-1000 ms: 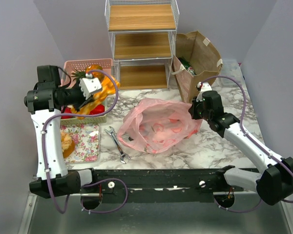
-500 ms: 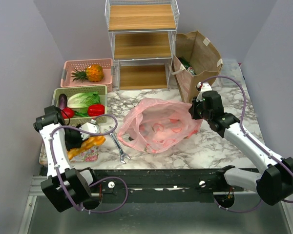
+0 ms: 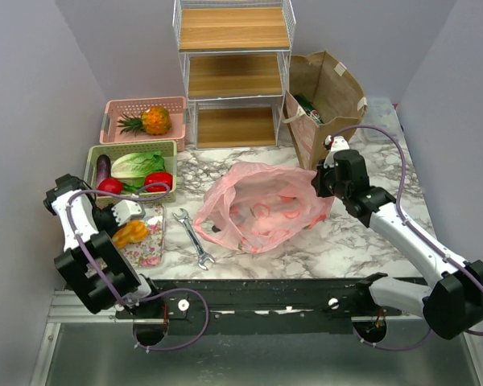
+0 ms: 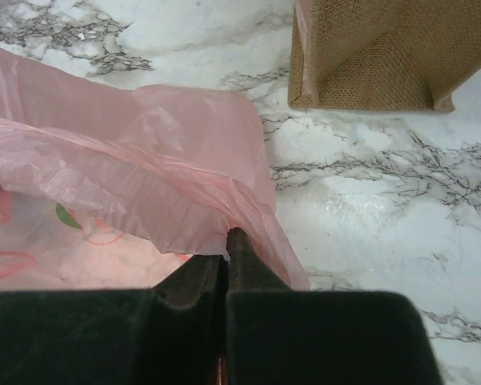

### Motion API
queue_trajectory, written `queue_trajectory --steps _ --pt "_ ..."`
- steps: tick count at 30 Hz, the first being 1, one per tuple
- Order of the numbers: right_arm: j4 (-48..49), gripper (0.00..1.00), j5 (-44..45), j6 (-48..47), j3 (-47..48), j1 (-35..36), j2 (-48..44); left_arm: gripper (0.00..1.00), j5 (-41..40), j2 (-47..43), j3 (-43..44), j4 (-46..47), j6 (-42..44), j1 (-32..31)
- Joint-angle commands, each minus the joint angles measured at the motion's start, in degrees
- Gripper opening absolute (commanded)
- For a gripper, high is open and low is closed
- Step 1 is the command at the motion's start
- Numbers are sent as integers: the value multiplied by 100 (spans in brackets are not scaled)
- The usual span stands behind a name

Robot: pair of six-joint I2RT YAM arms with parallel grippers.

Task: Untie the knot of the grocery bags and take out the mixed food

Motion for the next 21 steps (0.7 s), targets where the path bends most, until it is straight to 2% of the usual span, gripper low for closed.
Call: queue_trajectory --steps 1,4,7,9,13,16,21 --pt "-16 1 120 -61 -35 22 -128 0 -516 360 284 843 463 377" --pt "-13 1 129 -65 -37 22 -118 0 -358 480 608 824 469 425" --pt "22 1 144 -71 -59 22 -120 0 71 292 730 145 811 426" --pt "66 1 146 -72 -77 22 -125 0 324 -51 441 -136 1208 427" --pt "84 1 94 -78 -61 22 -71 0 531 -889 -587 3 1894 368" --pt "85 1 76 -99 -4 21 12 0 534 -1175 -1000 70 1995 329" --pt "90 1 -54 -104 58 22 150 0 546 -1088 -1272 600 1781 331"
